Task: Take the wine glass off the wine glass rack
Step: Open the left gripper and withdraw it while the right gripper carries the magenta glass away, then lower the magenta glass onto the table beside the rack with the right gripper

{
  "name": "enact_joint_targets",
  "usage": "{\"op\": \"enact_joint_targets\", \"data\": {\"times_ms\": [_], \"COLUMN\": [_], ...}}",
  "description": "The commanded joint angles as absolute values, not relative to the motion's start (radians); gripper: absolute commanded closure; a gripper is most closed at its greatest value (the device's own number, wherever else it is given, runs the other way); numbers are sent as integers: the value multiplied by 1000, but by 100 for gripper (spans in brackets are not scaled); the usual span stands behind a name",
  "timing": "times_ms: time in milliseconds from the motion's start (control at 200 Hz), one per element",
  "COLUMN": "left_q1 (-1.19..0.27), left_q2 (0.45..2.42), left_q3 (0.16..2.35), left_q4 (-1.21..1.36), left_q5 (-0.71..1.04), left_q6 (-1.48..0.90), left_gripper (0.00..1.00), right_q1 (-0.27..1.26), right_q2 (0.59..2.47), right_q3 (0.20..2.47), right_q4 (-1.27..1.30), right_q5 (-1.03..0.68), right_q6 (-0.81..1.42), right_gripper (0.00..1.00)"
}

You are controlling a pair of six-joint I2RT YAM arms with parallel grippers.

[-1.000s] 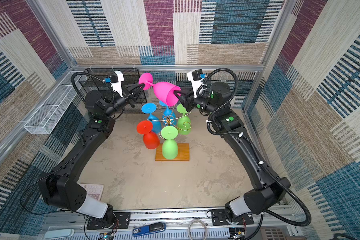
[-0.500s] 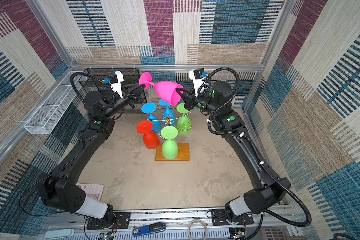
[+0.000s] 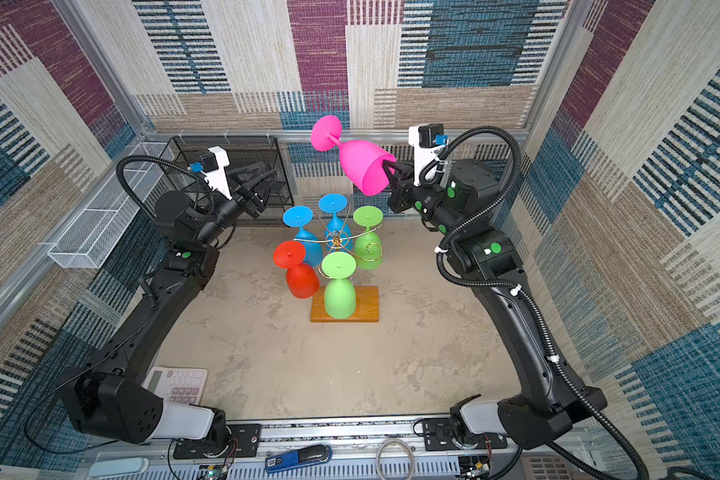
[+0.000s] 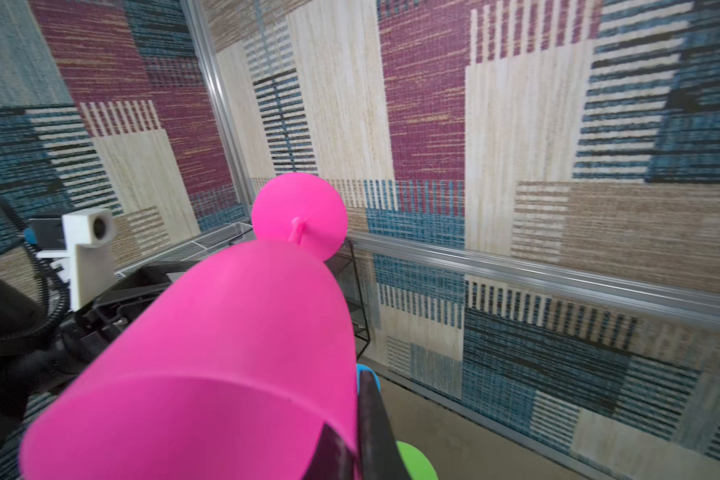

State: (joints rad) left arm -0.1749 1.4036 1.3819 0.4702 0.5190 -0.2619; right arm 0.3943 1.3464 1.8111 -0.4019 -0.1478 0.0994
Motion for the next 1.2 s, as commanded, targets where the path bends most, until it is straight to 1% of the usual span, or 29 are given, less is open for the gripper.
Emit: {"op": "enact_joint_targets", "data": {"times_ms": [0,70,165,316,446,476,511,621,726,791,997,1197], "left_q1": [-158,-145,-127,-120,-115,-114,-114,-114,-112,-112,-112,-111], "left_q2": [1358,1323,1285,1219,1172,1163,1154,1108,1050,1012,945,862], "left_q3": [1343,1322,1326,1293,1269,1258,1243,1191,1117,1072,1009,922], "left_q4": [486,465,378,308,241,235,232,199,179,178,131,162], "left_q5": [442,411,385,345,298,289,279,218,188,174,162,128], "left_q6": [-240,-226,-201,-140,-134,-133,-132,-121,-117,-115,-99,-98], "left_gripper": [43,39,31,28,25,22,15,10,8,8,8,8], "right_q1": [374,353,325,293,262,256,247,220,208,197,186,179], "right_q2": [1326,1319,1339,1420,1508,1529,1555,1651,1730,1781,2004,2119], "right_q3": [1817,1810,1819,1853,1881,1883,1890,1933,1971,2003,2221,2311], "right_q4": [-521,-569,-640,-735,-793,-802,-814,-868,-904,-923,-1078,-1115], "right_q5": [49,103,143,182,196,202,208,201,222,201,170,161], "right_q6": [83,82,80,68,53,50,47,39,25,16,-18,-31], "right_gripper": [100,100,100,100,100,100,100,100,100,100,100,100]}}
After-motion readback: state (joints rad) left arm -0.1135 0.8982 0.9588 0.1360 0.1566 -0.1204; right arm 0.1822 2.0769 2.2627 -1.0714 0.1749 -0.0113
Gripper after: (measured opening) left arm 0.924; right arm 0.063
